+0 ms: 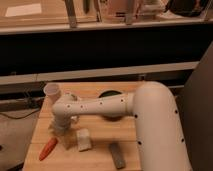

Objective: Drag the pepper across the table

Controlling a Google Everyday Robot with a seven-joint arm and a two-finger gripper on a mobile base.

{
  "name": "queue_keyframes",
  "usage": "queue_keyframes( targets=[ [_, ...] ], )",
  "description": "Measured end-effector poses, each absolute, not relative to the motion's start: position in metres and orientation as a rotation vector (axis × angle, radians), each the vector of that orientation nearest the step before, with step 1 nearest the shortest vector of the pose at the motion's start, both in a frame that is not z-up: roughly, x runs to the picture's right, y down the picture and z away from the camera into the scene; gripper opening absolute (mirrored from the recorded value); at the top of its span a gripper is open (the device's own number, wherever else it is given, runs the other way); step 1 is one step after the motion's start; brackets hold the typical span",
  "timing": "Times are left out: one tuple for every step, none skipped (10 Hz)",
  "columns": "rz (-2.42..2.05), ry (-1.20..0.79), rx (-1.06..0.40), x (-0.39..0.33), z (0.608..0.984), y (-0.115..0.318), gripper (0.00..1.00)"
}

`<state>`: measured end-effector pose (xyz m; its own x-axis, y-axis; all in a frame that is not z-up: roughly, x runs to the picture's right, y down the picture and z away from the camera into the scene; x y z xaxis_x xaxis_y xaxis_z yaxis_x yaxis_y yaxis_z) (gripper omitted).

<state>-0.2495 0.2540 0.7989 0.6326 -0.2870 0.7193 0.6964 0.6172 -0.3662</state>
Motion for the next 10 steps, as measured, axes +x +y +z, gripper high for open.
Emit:
queue_keyframes(
  targets=[
    [-0.605, -0.654, -0.698, -0.249, 0.802, 0.256, 0.80],
    [-0.591, -0.646, -0.707, -0.249, 0.804, 0.257, 0.80],
    [-0.581, -0.638, -0.721, -0.253, 0.805, 0.261, 0.80],
    [-0.582, -0.633, -0.733, -0.261, 0.803, 0.266, 0.80],
    [-0.585, -0.631, -0.739, -0.267, 0.802, 0.268, 0.80],
    [-0.595, -0.631, -0.753, -0.279, 0.800, 0.273, 0.80],
    [-0.602, -0.628, -0.764, -0.286, 0.799, 0.276, 0.80],
    [-0.607, -0.626, -0.770, -0.291, 0.799, 0.277, 0.79],
    [-0.614, -0.624, -0.772, -0.295, 0.798, 0.280, 0.73],
    [-0.607, -0.623, -0.776, -0.295, 0.799, 0.280, 0.61]
  ],
)
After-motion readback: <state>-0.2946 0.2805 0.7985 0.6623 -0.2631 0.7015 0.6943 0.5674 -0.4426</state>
